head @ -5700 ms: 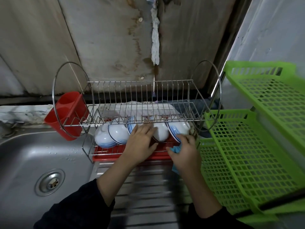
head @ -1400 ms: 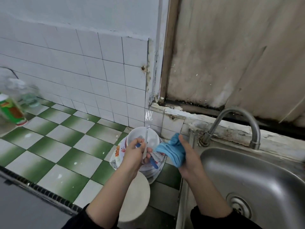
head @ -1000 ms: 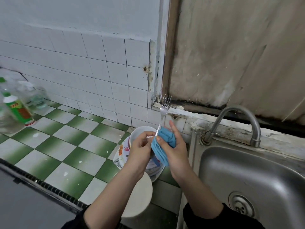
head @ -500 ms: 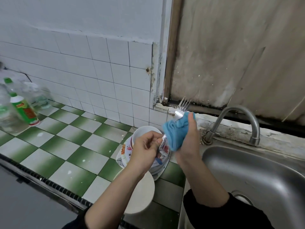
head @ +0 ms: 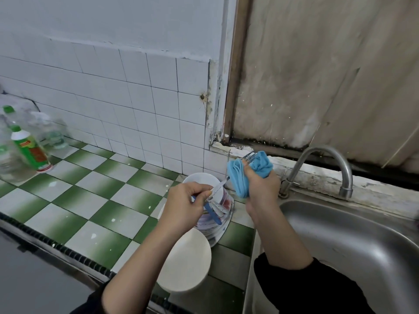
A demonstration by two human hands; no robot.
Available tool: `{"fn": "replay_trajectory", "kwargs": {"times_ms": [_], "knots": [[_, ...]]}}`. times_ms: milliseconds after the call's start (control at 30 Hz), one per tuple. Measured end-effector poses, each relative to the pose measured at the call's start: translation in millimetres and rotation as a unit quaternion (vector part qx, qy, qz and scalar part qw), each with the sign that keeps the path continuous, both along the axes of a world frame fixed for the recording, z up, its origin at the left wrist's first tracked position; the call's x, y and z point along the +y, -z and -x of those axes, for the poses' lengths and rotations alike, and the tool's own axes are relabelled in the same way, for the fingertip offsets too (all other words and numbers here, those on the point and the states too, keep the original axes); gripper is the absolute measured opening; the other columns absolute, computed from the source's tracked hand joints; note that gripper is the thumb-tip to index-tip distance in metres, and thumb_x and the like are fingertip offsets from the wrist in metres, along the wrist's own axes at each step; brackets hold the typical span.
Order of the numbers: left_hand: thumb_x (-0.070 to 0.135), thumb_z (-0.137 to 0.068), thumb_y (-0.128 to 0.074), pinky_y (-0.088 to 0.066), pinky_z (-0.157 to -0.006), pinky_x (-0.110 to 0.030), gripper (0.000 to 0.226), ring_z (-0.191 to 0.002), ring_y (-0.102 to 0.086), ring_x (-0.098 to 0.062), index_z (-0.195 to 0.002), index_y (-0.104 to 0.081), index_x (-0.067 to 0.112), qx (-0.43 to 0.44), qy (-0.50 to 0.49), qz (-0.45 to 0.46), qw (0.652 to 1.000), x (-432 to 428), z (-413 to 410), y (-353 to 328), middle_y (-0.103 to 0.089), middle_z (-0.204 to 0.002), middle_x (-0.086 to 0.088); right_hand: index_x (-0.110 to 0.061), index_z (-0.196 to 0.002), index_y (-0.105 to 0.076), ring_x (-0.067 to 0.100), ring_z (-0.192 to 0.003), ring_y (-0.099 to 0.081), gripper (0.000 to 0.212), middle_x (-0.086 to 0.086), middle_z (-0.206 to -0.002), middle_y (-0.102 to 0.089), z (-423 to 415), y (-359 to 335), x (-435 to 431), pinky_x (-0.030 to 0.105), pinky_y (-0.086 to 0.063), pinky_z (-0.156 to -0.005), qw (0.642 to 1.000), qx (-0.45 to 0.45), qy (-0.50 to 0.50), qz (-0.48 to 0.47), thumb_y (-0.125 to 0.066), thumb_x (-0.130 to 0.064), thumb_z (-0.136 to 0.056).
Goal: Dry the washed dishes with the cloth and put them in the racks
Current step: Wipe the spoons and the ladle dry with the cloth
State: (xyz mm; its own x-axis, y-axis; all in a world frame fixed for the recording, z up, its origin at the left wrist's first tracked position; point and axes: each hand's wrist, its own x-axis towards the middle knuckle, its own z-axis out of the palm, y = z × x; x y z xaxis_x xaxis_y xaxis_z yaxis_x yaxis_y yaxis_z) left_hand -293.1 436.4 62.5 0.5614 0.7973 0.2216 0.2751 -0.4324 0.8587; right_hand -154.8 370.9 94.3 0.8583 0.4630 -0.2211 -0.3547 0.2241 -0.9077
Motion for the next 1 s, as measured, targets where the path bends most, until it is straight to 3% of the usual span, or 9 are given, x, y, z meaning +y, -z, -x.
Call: {"fn": "replay_trajectory", "kwargs": {"times_ms": [233, 333, 433, 500, 600, 700, 800, 900, 1000], "knots": [[-0.002, -0.09, -0.059, -0.043, -0.059, -0.011, 0.025, -0.059, -0.055, 0.004, -0.091, -0.078, 0.013, -0.011, 0.008, -0.013, 1.0, 1.9, 0.6, -5.9, -0.061, -0.066, 0.016, -0.007, -0.09, -0.065, 0.013, -0.058, -0.068, 0.007, 0.007, -0.078, -0.069, 25.2, 5.2, -0.8, 0.024, -0.052, -0.045, 0.99, 0.036, -0.137, -0.01, -0.07, -0.003, -0.086], [-0.004, -0.088, -0.061, -0.04, -0.063, -0.006, 0.025, -0.065, -0.055, 0.0, -0.089, -0.078, 0.013, 0.0, 0.012, -0.057, 0.998, 5.1, 6.7, -12.4, -0.062, -0.07, 0.016, -0.008, -0.104, -0.065, 0.017, -0.068, -0.07, 0.024, 0.009, -0.09, -0.071, 3.5, -4.7, 1.1, 0.025, -0.055, -0.05, 0.994, 0.08, -0.074, -0.013, -0.075, -0.015, -0.083], [-0.006, -0.085, -0.063, -0.035, -0.064, -0.004, 0.024, -0.072, -0.057, -0.012, -0.089, -0.079, 0.012, 0.02, 0.014, -0.115, 0.993, 5.7, 13.7, -15.0, -0.064, -0.07, 0.009, -0.009, -0.092, -0.066, 0.016, -0.07, -0.072, 0.019, 0.004, -0.088, -0.072, -16.1, -17.5, 2.2, 0.026, -0.056, -0.053, 0.997, 0.059, 0.011, -0.055, -0.077, -0.022, -0.082], [-0.007, -0.085, -0.063, -0.034, -0.062, -0.004, 0.024, -0.066, -0.053, -0.009, -0.087, -0.078, 0.011, 0.025, 0.012, -0.126, 0.992, 3.3, 13.3, -14.0, -0.061, -0.065, 0.01, -0.014, -0.084, -0.062, 0.012, -0.067, -0.07, 0.016, -0.001, -0.081, -0.069, -9.7, -20.6, 6.1, 0.029, -0.058, -0.055, 0.995, 0.041, 0.057, -0.071, -0.075, -0.024, -0.084], [-0.006, -0.085, -0.061, -0.034, -0.061, -0.003, 0.024, -0.061, -0.051, -0.004, -0.089, -0.078, 0.01, 0.036, 0.004, -0.13, 0.991, -0.2, 9.1, -13.1, -0.056, -0.064, 0.015, -0.023, -0.092, -0.06, 0.012, -0.081, -0.065, 0.015, -0.006, -0.087, -0.064, 12.4, -13.6, 9.2, 0.037, -0.058, -0.078, 0.997, 0.0, 0.023, -0.08, -0.07, -0.033, -0.087], [-0.006, -0.086, -0.061, -0.036, -0.064, -0.002, 0.023, -0.072, -0.057, -0.013, -0.091, -0.078, 0.009, 0.037, -0.018, -0.125, 0.991, -0.4, 11.2, -13.9, -0.063, -0.074, 0.007, -0.02, -0.115, -0.057, 0.013, -0.086, -0.063, 0.026, 0.0, -0.099, -0.06, 18.8, -7.3, 9.3, 0.035, -0.055, -0.08, 0.991, 0.054, -0.012, -0.123, -0.054, -0.039, -0.098], [-0.005, -0.088, -0.059, -0.036, -0.066, 0.001, 0.021, -0.076, -0.058, -0.008, -0.094, -0.077, 0.005, 0.018, -0.052, -0.082, 0.995, 1.5, 15.8, -13.5, -0.067, -0.084, 0.003, -0.019, -0.115, -0.058, 0.016, -0.091, -0.064, 0.023, 0.001, -0.103, -0.062, 12.6, -3.7, 7.6, 0.039, -0.057, -0.084, 0.991, 0.053, 0.039, -0.118, -0.052, -0.035, -0.1], [-0.003, -0.09, -0.058, -0.037, -0.065, 0.003, 0.021, -0.075, -0.058, 0.0, -0.096, -0.076, 0.005, 0.011, -0.067, -0.046, 0.997, 4.1, 19.7, -13.2, -0.067, -0.084, 0.006, -0.037, -0.109, -0.058, 0.014, -0.097, -0.064, 0.012, -0.004, -0.109, -0.063, 11.7, -4.2, 0.7, 0.027, -0.056, -0.075, 0.988, -0.043, 0.091, -0.117, -0.049, -0.037, -0.101], [-0.001, -0.091, -0.057, -0.042, -0.067, -0.002, 0.022, -0.079, -0.063, -0.005, -0.096, -0.076, 0.008, -0.006, -0.063, -0.009, 0.998, 4.7, 20.0, -12.3, -0.07, -0.087, 0.005, -0.072, -0.119, -0.042, 0.019, -0.128, -0.047, 0.034, -0.003, -0.146, -0.042, 13.8, 3.6, -5.6, 0.04, -0.048, -0.099, 0.952, -0.299, 0.054, -0.039, -0.047, -0.055, -0.091]]}}
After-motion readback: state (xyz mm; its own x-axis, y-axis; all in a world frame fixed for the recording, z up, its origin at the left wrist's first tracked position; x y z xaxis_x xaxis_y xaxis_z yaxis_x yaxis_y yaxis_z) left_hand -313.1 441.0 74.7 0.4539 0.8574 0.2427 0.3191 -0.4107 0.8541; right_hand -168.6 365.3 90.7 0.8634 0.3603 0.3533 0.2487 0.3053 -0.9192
